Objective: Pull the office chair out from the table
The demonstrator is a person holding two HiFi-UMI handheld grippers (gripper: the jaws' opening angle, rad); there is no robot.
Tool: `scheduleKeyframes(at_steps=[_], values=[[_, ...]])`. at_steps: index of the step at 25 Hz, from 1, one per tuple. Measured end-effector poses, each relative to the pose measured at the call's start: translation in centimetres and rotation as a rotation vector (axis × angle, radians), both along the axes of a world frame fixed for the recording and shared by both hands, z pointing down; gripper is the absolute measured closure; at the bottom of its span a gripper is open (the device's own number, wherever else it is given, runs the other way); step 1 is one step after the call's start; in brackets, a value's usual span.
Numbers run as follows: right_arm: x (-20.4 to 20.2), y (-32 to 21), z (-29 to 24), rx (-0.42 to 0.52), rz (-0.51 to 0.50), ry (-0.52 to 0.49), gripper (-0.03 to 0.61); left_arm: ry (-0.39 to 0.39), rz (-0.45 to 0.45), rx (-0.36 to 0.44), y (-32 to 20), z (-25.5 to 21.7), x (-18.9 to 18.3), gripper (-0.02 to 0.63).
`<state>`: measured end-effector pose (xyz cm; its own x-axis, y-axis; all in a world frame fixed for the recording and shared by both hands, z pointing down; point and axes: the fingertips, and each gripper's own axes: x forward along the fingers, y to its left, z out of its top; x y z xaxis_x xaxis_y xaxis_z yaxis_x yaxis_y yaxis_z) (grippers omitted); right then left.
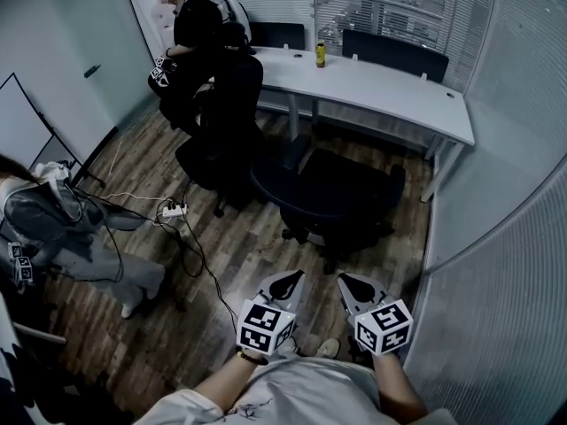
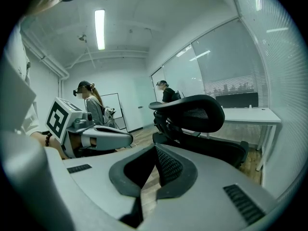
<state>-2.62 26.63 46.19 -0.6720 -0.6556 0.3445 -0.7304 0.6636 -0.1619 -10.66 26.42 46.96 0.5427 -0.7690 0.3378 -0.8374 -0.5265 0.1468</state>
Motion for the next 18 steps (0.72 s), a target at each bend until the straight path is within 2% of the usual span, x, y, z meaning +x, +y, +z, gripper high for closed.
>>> scheduleKeyframes(at_steps=[18], values=[[0.35, -0.27, -0.16, 0.008, 0.007, 0.002, 0.571, -0.003, 0.021, 0.001, -0.37, -0.02, 0.7, 0.603]])
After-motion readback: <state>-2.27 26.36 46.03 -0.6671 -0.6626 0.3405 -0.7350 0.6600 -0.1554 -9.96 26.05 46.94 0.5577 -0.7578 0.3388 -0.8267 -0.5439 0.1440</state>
